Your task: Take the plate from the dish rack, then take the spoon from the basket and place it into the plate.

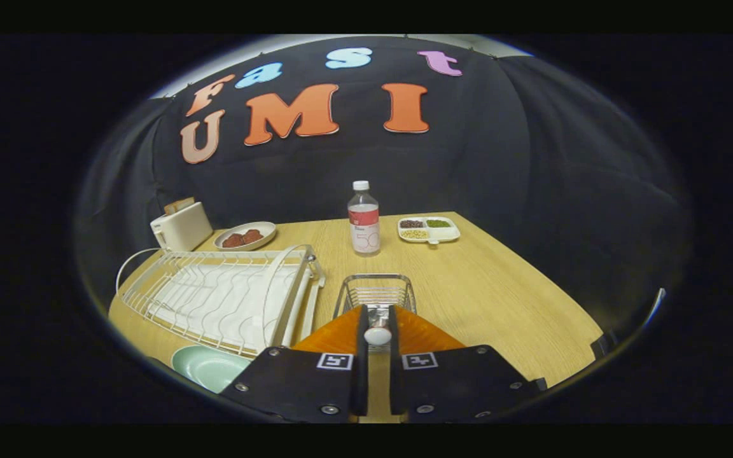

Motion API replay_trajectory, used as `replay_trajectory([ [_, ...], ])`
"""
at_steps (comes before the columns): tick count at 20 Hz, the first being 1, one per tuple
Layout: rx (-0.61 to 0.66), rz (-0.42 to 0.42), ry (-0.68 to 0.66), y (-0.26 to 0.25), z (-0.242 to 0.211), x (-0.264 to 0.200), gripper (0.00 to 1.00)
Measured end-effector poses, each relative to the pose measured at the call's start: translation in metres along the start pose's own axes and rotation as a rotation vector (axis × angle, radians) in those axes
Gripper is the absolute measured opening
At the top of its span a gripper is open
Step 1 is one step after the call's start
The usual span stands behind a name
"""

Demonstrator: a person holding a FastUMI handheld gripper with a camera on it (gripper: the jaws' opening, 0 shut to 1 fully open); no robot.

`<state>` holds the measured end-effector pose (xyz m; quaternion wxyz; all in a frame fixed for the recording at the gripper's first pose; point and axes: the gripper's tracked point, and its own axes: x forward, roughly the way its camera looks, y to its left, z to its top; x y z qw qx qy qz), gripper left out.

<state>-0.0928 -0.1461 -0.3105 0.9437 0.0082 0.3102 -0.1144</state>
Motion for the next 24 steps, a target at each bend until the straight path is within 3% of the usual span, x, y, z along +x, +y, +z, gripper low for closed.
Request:
replay_trajectory([
  [15,-0.019,0.021,-0.099,0.010,0.077,-0.083,0.13],
  [24,-0.036,0.166,-0.084,0.060,0.073,-0.134,0.13],
])
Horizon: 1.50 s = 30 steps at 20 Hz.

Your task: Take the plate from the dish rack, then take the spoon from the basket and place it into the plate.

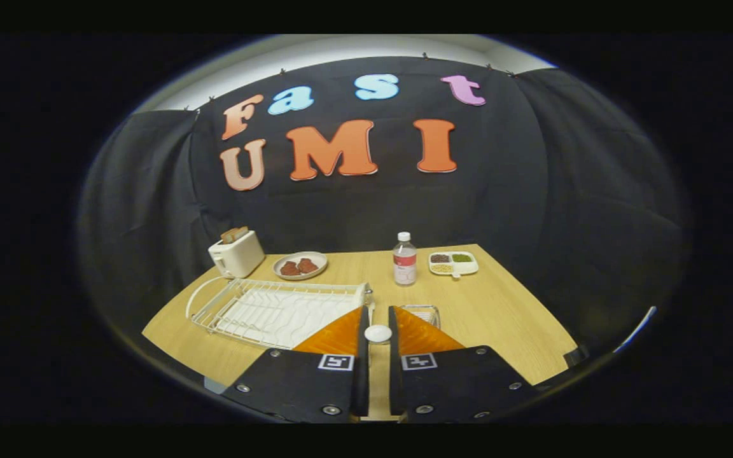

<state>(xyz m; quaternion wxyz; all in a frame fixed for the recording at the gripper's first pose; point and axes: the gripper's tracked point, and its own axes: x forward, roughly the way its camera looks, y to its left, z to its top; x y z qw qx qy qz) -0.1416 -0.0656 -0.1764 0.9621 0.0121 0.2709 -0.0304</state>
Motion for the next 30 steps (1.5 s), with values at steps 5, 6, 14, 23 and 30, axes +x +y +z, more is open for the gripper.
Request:
replay_trajectory([
  [5,-0.045,0.152,0.043,0.054,-0.017,-0.006,0.13],
  [6,-0.053,0.175,0.054,0.062,-0.022,-0.004,0.13],
  [14,-0.091,0.320,0.158,0.116,-0.068,0.023,0.13],
  [23,-0.167,0.400,0.209,0.146,-0.109,0.039,0.13],
  [30,-0.161,0.401,0.234,0.132,-0.121,0.033,0.14],
])
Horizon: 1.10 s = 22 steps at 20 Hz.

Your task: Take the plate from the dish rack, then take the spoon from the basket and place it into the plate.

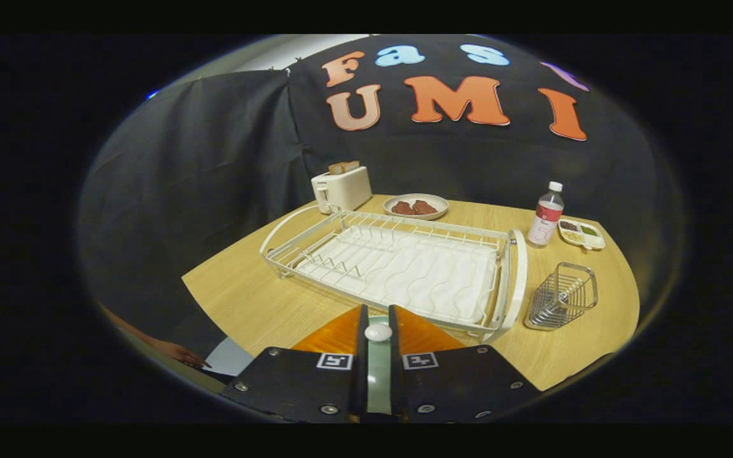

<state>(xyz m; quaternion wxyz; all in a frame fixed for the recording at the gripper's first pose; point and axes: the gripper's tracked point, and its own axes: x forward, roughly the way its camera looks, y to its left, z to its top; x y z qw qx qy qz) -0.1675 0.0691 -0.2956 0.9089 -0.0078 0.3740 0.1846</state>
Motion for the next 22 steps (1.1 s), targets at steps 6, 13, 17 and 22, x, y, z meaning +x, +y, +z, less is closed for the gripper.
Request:
replay_trajectory([
  [6,0.079,-0.032,0.080,-0.019,-0.034,-0.011,0.16],
  [13,0.142,-0.079,0.142,-0.035,-0.055,-0.017,0.31],
  [17,0.139,-0.135,0.049,-0.061,-0.016,-0.029,0.48],
  [22,0.118,-0.214,-0.099,-0.090,0.044,-0.052,0.63],
])
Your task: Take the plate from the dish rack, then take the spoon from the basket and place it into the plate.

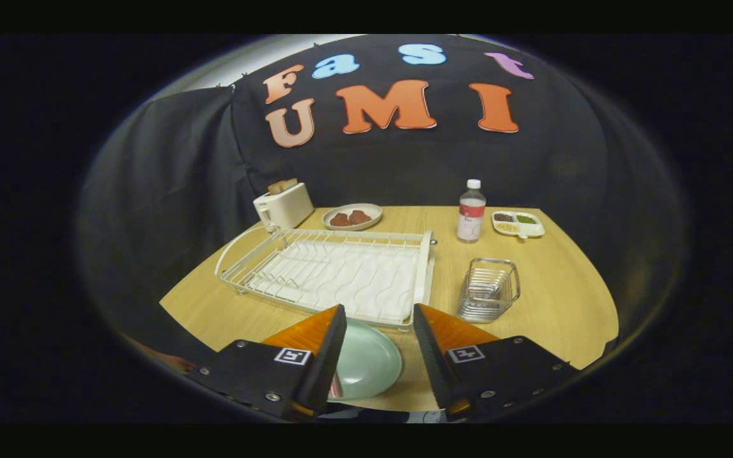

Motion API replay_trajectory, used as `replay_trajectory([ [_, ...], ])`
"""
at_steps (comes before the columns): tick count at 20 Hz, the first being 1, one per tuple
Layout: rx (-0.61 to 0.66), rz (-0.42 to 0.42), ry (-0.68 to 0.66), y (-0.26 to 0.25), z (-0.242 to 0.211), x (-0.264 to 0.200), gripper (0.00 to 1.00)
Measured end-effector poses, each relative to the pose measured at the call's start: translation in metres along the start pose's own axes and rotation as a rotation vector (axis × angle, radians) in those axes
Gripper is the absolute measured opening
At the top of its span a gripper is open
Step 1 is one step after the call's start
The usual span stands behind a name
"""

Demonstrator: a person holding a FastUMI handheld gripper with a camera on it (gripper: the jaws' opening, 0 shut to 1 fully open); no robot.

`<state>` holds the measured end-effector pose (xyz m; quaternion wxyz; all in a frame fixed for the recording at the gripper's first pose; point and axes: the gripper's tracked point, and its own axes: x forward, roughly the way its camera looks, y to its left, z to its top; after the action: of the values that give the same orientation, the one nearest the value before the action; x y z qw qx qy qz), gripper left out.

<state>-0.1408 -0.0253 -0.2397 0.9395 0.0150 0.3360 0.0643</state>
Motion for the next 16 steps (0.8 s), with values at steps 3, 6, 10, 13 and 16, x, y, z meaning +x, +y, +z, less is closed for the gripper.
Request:
replay_trajectory([
  [3,0.005,-0.035,-0.096,-0.013,0.037,-0.014,0.73],
  [6,-0.002,-0.076,-0.180,-0.025,0.067,-0.023,0.76],
  [10,-0.041,-0.127,-0.269,-0.033,0.095,-0.035,0.77],
  [13,-0.035,-0.146,-0.312,-0.036,0.107,-0.038,0.77],
  [16,-0.022,-0.168,-0.367,-0.040,0.122,-0.042,0.83],
])
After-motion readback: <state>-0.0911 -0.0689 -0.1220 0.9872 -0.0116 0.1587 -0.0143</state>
